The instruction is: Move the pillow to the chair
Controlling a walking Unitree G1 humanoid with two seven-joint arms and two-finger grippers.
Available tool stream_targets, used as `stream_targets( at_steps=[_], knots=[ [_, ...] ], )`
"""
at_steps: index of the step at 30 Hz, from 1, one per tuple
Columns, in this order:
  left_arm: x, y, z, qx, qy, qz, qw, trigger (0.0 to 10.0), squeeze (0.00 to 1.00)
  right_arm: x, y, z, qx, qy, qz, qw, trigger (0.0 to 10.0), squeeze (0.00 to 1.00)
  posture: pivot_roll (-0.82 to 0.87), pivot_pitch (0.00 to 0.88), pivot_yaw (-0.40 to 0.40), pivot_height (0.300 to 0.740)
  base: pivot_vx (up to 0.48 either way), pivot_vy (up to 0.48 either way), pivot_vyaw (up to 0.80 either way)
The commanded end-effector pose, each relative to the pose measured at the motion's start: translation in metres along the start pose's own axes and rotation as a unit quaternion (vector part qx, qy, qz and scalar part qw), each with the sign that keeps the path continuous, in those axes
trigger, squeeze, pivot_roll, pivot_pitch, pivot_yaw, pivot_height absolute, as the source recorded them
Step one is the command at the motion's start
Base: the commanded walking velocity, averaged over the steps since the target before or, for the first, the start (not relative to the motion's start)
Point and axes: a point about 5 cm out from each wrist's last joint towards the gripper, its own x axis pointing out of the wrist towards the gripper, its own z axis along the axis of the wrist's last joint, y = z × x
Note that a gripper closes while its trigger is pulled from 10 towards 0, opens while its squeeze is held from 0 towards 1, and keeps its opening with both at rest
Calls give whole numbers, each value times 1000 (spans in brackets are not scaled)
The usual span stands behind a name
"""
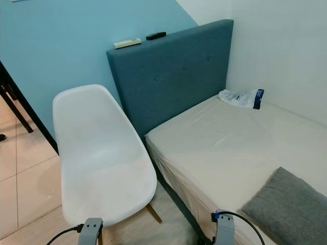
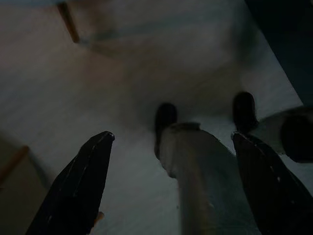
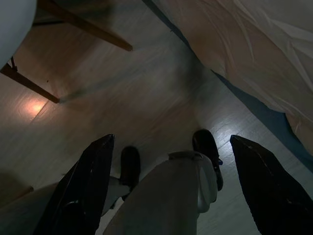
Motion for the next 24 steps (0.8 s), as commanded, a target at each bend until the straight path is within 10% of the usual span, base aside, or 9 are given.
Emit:
stream_targets(
  at_steps=[1, 7, 8, 12, 13, 20, 21, 23, 24],
  knots=[
    [0, -3, -5, -11, 2, -2, 1000, 10000, 1000, 0, 1, -4, -7, 8, 4, 1000, 10000, 1000, -75, 0, 36, 740, 0, 0, 0],
    [0, -5, -6, -13, 4, 1, 1000, 10000, 1000, -1, -2, -4, -8, 8, -2, 1000, 10000, 855, -82, 0, 28, 740, 0, 0, 0],
    [0, -6, -6, -14, 4, 2, 1000, 10000, 0, -1, -3, -4, -6, 8, -3, 1000, 10000, 0, -83, 0, 23, 740, 0, 0, 0],
    [1, -10, -6, -24, 4, -8, 1000, 10000, 0, -2, -5, -4, -7, 11, -4, 1000, 10000, 0, -85, 0, 15, 740, 0, 0, 0],
    [1, -10, -5, -31, 1, -12, 999, 0, 0, -2, -6, -4, -10, 10, -1, 1000, 0, 0, -86, 0, 12, 740, 0, 0, 0],
    [1, -9, -3, -34, -2, -8, 999, 588, 0, -2, -7, -5, -20, 12, -4, 1000, 2353, 0, -87, 0, 7, 740, 0, 0, 0],
    [1, -8, -2, -33, 0, 1, 999, 10000, 0, -2, -8, -5, -21, 14, -6, 1000, 10000, 0, -89, 0, 7, 740, 0, 0, 0],
    [1, -7, -1, -34, 0, 4, 999, 10000, 0, -2, -8, -5, -20, 14, -7, 1000, 10000, 0, -89, 0, 7, 740, 0, 0, 0],
    [1, -7, 0, -42, -4, 4, 999, 10000, 1000, -2, -8, -4, -30, 11, -7, 999, 10000, 278, -89, 0, 6, 740, 0, 0, 0]
  ],
)
